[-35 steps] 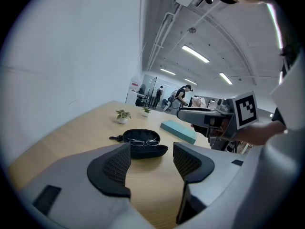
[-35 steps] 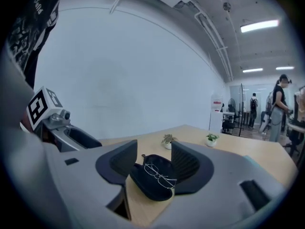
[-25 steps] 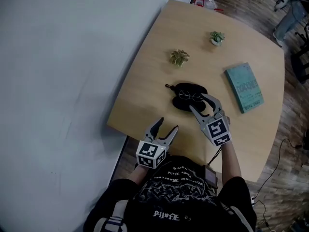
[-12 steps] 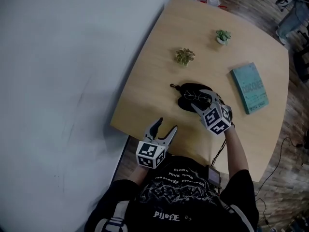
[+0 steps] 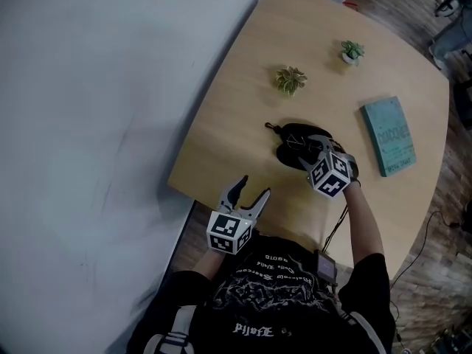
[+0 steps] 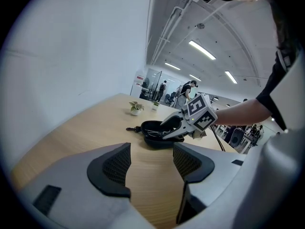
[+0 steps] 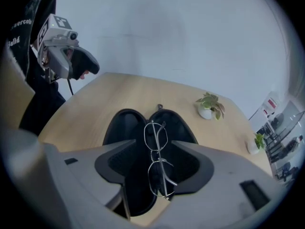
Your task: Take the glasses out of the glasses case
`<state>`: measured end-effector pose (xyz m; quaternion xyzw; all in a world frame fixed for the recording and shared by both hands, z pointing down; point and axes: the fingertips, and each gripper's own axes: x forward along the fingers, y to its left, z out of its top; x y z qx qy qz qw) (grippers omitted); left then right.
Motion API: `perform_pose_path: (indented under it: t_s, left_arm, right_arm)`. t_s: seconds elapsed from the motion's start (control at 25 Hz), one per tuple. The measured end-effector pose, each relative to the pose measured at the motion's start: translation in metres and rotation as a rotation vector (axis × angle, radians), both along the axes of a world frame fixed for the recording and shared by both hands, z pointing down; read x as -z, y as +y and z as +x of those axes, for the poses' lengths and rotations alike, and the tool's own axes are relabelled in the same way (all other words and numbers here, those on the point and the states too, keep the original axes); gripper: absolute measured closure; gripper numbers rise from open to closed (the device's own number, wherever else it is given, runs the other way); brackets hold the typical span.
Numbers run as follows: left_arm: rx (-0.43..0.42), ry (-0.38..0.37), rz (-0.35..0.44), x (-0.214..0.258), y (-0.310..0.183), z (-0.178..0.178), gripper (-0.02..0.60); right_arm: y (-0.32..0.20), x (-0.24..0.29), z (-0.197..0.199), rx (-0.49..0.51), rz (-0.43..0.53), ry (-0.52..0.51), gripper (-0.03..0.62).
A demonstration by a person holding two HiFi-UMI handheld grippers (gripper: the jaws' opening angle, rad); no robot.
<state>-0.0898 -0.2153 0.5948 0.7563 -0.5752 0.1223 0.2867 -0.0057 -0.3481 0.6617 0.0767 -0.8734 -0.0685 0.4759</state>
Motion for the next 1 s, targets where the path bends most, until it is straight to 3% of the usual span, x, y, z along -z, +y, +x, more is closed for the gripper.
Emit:
perform_pose_path:
  t_s: [0.4, 0.56, 1.0]
  left_arm:
    - [0.025, -0.019, -0.057, -0.019, 0.008, -0.012, 0.296]
    - [0.028, -0.021, -0.069, -0.023, 0.010, -0.013, 0.296]
    - [0.015, -0.025, -0.061, -0.022, 0.007, -0.012, 0.297]
  right_arm:
    - [-0.005, -0.018, -0.004, -0.001, -0.060, 0.018, 0.367]
    - [0.002, -0.020, -0.004, -0.006, -0.125, 0.013, 0.436]
    - [0.001, -0.017, -0.004, -0.005, -0.114, 0.010, 0.479]
